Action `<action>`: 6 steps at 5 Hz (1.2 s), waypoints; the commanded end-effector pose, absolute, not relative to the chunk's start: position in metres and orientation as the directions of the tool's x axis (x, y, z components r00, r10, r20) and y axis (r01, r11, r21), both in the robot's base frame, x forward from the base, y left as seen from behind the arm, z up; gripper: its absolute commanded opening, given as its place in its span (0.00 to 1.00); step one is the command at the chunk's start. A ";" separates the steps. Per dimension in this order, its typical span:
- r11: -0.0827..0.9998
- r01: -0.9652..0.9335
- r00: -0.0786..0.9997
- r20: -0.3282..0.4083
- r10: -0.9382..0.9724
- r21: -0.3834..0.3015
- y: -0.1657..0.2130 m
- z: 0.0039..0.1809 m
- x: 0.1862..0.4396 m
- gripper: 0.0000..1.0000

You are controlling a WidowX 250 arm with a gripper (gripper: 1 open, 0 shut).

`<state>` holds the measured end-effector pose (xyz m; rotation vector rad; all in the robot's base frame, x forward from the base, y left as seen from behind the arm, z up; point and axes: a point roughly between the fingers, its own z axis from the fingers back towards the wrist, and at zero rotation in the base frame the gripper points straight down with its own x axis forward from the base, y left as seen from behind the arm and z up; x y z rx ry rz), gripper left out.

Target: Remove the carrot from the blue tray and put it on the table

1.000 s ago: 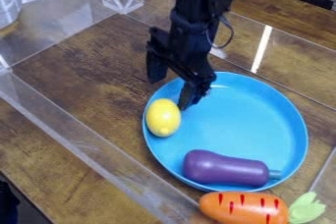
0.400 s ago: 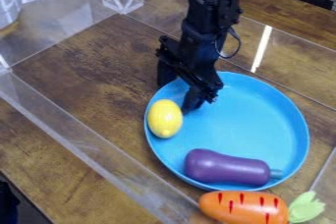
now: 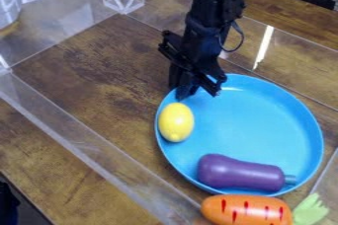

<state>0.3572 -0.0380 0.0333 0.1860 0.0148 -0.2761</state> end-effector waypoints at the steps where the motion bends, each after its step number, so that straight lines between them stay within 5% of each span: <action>1: 0.947 0.253 0.965 0.020 -0.262 0.199 -0.041 0.055 0.366 1.00; 6: 0.893 0.406 0.909 0.011 -0.416 0.193 -0.039 0.079 0.413 1.00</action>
